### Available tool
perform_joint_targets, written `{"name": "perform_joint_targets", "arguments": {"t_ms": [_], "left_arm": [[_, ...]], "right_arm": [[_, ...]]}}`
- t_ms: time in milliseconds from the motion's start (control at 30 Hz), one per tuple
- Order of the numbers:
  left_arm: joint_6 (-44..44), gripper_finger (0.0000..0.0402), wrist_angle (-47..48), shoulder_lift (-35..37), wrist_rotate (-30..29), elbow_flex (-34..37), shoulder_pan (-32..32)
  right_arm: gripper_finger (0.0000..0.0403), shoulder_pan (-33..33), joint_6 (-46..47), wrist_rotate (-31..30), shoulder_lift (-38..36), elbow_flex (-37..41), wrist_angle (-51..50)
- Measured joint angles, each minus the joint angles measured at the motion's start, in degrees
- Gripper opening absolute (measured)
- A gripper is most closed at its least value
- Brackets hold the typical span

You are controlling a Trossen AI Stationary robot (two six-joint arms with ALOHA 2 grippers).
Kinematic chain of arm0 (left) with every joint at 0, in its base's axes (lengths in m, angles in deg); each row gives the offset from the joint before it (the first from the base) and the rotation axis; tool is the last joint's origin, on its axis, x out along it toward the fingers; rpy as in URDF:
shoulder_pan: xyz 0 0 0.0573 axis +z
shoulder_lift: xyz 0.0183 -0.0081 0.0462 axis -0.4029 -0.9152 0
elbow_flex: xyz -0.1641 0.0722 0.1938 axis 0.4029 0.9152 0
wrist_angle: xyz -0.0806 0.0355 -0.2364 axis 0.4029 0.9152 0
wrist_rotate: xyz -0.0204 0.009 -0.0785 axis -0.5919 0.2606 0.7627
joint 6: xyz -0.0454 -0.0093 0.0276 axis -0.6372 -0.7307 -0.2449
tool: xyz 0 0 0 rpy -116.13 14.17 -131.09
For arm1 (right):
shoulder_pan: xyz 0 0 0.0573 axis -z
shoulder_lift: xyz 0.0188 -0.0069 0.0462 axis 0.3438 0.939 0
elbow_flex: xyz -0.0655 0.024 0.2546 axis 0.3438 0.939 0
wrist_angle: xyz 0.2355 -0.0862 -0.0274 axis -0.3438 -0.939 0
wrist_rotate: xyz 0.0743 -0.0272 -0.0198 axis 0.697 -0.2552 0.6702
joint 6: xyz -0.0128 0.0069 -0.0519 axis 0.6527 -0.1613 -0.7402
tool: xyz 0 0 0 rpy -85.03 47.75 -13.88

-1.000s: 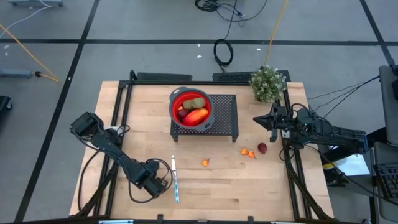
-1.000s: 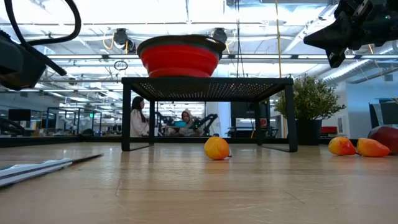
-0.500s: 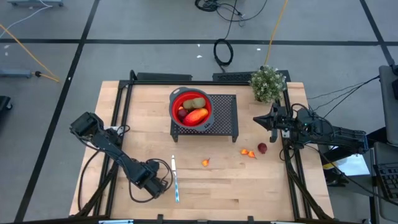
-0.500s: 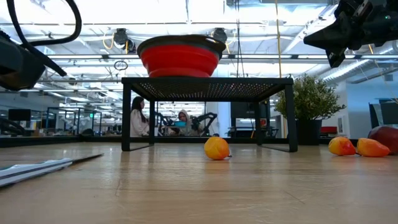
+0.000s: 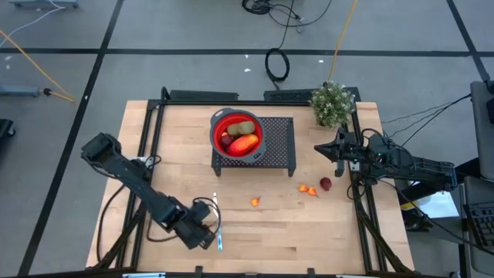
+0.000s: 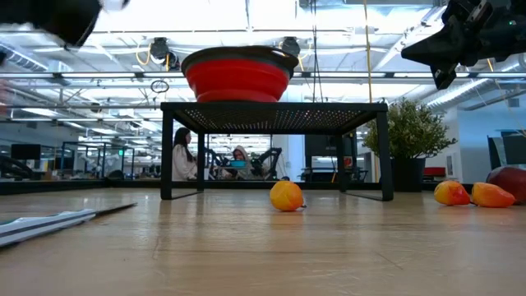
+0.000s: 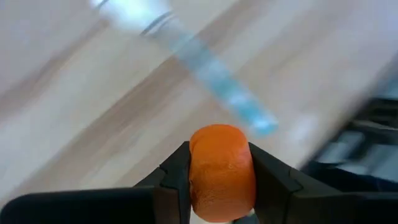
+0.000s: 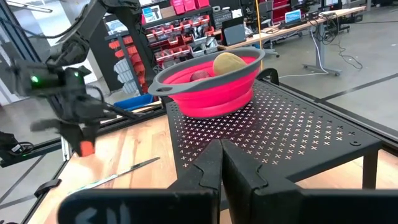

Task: Pick & Place Fruit
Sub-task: Put the orange into the strainer on the shelf

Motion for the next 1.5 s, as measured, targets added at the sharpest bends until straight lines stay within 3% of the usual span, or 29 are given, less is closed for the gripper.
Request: {"name": "perform_joint_targets", "arguments": {"t_ms": [133,300,567,767,1000,1500], "left_arm": [[17.4,0.0117,-10.0,1.7,-8.6,0.0,0.0],[38.3,0.0117,-19.1,2.1,-14.4,0.0,0.0],[61.0,0.0118,-20.8,2.1,-23.7,0.0,0.1],[76.9,0.0118,-20.8,2.1,-34.5,0.0,0.4],[84.0,0.0118,-23.9,2.1,-37.7,0.0,2.8],[81.2,0.0118,-25.8,2.1,-36.9,0.0,4.1]], "right_arm": [[0.0000,0.0,0.0,0.0,0.0,0.0,0.0],[0.0000,0.0,0.0,0.0,0.0,0.0,0.0],[0.0000,0.0,0.0,0.0,0.0,0.0,0.0],[0.0000,0.0,0.0,0.0,0.0,0.0,0.0],[0.0000,0.0,0.0,0.0,0.0,0.0,0.0],[0.0000,0.0,0.0,0.0,0.0,0.0,0.0]]}}
